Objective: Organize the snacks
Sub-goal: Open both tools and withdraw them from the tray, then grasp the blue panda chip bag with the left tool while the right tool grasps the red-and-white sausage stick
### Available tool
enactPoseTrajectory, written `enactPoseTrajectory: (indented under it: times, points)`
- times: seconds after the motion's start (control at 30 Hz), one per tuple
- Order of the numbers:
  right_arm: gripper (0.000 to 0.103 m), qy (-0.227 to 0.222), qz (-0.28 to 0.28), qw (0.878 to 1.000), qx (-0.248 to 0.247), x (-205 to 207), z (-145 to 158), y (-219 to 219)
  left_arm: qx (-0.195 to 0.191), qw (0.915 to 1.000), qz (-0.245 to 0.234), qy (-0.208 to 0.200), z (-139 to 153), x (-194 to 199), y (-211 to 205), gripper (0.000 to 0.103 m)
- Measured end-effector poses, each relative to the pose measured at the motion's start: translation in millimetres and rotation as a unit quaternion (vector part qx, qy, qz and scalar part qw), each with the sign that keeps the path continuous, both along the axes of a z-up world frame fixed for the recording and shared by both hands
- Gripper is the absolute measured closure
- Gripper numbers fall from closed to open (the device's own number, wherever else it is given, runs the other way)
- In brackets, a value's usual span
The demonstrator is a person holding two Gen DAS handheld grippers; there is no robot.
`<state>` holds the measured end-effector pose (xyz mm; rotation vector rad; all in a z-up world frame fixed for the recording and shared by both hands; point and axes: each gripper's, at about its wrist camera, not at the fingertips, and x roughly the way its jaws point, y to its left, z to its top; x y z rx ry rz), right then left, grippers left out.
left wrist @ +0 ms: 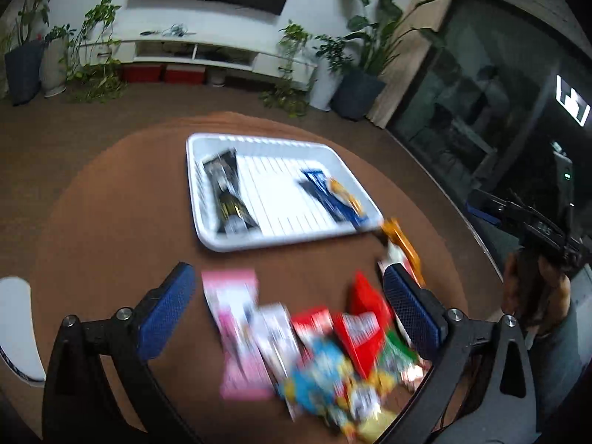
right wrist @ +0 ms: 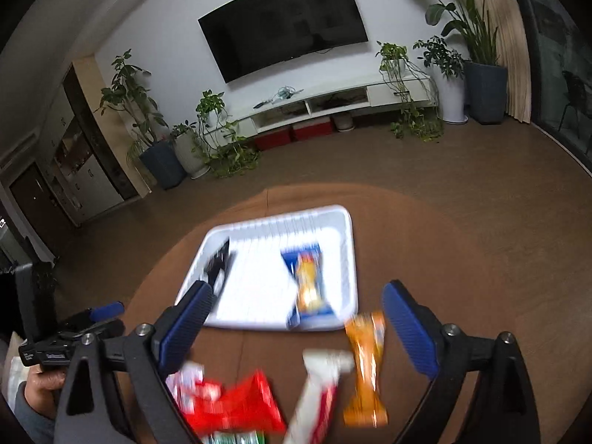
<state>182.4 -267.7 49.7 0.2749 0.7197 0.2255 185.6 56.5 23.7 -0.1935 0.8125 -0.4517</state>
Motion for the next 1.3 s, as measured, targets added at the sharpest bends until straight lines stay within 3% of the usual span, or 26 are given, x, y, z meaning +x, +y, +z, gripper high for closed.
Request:
enactPoseTrajectory:
  times: [0.1, 0.2, 0.23, 0.4, 0.7, 0.97, 1.2, 1.3]
  points:
    - [0.01, 0.015, -0.011, 1.0, 0.013, -47, -22, -4, 0.004, 0.9995, 0.012, 0.03, -24, -38, -6, 0.0]
    - [0.019, 0.028, -0.021, 0.999, 0.018, -85, -45, -3, -0.003, 0.9908, 0.075, 0.112, -58, -65, -4, 0.001]
    - [0.02, 0.034, -0.026, 0.999, 0.021, -99, -55, -1, -0.009, 0.9886, 0.091, 0.12, -65, -72, -5, 0.002]
    - [0.032, 0.043, -0.027, 0.999, 0.009, -139, -79, 17, 0.008, 0.9892, 0.072, 0.127, -77, -92, -36, 0.002]
    - [0.036, 0.033, -0.001, 0.999, -0.015, -155, -84, 38, 0.051, 0.9912, 0.061, 0.106, -59, -73, -72, 0.003]
    - [0.036, 0.038, 0.002, 0.999, -0.015, -157, -85, 40, 0.095, 0.9872, 0.043, 0.12, -69, -47, -87, 0.022]
    - [0.036, 0.041, 0.003, 0.999, -0.013, -158, -88, 39, 0.117, 0.9853, 0.03, 0.121, -77, -35, -92, 0.031]
    - [0.036, 0.044, 0.001, 0.999, -0.011, -158, -89, 38, 0.114, 0.9858, 0.021, 0.122, -78, -30, -93, 0.042]
